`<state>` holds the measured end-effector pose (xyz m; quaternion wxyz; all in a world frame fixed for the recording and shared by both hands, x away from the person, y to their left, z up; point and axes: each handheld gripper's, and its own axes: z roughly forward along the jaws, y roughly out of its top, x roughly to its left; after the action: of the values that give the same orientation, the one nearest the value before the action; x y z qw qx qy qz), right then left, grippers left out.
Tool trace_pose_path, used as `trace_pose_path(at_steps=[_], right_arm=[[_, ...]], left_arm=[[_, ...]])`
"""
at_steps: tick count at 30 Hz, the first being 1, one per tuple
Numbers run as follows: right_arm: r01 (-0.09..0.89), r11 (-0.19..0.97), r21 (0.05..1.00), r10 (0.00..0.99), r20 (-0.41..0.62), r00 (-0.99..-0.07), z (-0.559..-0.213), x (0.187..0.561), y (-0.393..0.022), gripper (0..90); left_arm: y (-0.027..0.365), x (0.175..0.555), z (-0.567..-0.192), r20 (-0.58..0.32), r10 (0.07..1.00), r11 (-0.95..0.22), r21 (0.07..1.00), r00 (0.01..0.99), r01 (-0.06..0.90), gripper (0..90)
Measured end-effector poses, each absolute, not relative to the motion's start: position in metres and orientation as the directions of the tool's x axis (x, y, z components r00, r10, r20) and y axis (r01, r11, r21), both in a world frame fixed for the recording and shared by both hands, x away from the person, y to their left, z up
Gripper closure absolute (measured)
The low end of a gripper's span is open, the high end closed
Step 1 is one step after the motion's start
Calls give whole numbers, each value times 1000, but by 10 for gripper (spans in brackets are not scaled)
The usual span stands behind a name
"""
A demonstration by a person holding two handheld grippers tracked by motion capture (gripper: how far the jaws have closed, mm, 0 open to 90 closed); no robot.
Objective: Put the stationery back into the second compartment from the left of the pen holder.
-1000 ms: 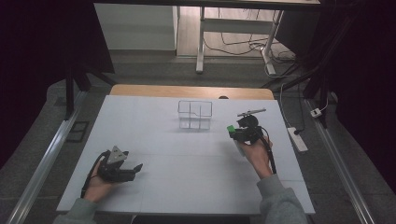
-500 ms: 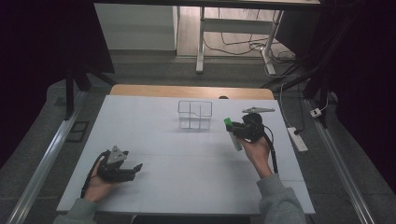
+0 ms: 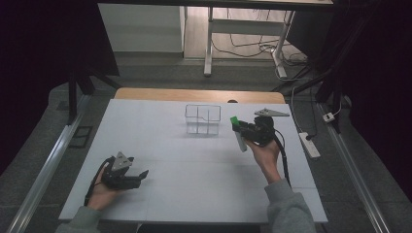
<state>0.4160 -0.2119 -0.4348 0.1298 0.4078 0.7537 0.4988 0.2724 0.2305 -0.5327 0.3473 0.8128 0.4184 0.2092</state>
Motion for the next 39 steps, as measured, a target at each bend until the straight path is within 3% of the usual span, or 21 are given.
trace_pose_path(at_steps=[7,39], right_arm=[[483,100,870,731,265,-629,-432,420,-212,664],[403,68,913,695,246,-675,-414,443,-177,663]], left_arm=[[229,273,-533,53,825,-413,736,563,536,239],[230,273,-534,53,822,-416,736,567,534,238]])
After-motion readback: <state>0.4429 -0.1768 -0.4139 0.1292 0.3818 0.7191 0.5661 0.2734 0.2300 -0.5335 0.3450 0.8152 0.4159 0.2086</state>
